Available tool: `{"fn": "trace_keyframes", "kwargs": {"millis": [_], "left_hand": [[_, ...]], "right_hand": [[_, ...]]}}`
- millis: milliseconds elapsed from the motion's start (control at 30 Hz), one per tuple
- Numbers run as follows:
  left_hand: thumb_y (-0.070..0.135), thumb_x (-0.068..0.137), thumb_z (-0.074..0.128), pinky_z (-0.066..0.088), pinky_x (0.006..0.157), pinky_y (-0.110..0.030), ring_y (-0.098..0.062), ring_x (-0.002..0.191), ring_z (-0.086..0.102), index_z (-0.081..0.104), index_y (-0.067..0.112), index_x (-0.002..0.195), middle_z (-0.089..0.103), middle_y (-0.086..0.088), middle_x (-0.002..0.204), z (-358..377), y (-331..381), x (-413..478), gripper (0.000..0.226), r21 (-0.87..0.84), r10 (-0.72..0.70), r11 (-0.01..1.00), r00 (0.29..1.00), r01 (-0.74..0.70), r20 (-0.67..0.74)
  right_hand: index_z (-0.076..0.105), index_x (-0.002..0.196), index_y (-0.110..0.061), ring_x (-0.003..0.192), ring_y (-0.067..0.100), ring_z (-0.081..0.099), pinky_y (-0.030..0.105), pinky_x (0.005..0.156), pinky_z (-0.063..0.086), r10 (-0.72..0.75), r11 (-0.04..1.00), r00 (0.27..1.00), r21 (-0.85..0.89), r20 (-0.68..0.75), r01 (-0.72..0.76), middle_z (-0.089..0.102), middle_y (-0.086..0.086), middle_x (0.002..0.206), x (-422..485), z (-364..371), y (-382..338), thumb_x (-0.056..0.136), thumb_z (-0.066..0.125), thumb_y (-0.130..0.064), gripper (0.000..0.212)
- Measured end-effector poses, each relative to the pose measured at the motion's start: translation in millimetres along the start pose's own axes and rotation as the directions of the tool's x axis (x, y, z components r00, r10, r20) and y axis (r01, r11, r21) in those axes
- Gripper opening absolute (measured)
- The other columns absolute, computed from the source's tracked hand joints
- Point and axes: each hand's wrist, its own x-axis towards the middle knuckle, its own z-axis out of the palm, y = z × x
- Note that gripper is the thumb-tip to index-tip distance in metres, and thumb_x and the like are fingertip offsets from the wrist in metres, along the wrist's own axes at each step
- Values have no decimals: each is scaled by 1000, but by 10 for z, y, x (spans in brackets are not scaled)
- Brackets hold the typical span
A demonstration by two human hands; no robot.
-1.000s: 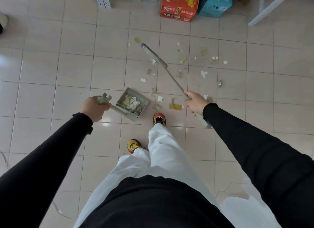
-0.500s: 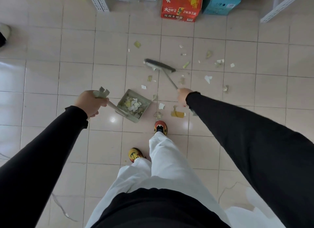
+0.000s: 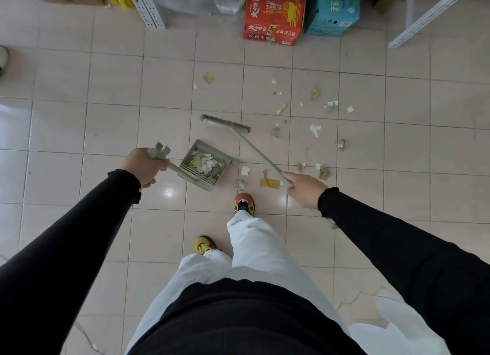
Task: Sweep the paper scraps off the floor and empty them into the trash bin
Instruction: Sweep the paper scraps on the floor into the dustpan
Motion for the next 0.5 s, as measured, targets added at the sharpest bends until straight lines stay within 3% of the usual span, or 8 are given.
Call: {"fn": "trace_keyframes", "kwargs": {"millis": [167,267,367,500], "left_hand": [[24,86,66,41,50,-28,-21,53,48,69,10,101,68,-13,91,26,-52,-18,20,7,4,1000,1000,-4,6],[23,86,66,41,50,-28,-21,53,49,68,9,101,68,-15,89,48,-82,-15,20,13,4,1000,1000,-4,0],[21,86,66,41,50,-28,-22,54,49,68,9,99,65,-16,86,48,-110,-15,17,20,1,1000,1000,-1,-2],[18,85,67,40,49,-27,-23,53,48,68,9,97,58,-13,76,59,-113,-14,15,29,-3,1000,1000,3,-13]], "right_hand": [[29,153,-17,98,30,61,35,72,48,-8,980,997,-199,73,23,59,17,127,258,214,-242,100,37,-12,53],[34,151,-21,78,20,56,24,54,42,-16,988,981,-150,192,46,61,11,117,141,322,-177,99,37,-11,53],[32,151,-32,56,9,48,17,40,35,-6,1000,987,-24,162,10,57,-1,100,-113,340,89,99,38,-20,54],[23,153,-38,55,9,51,18,44,36,16,999,997,-44,81,-13,62,2,112,-246,272,310,99,38,-23,58]]}}
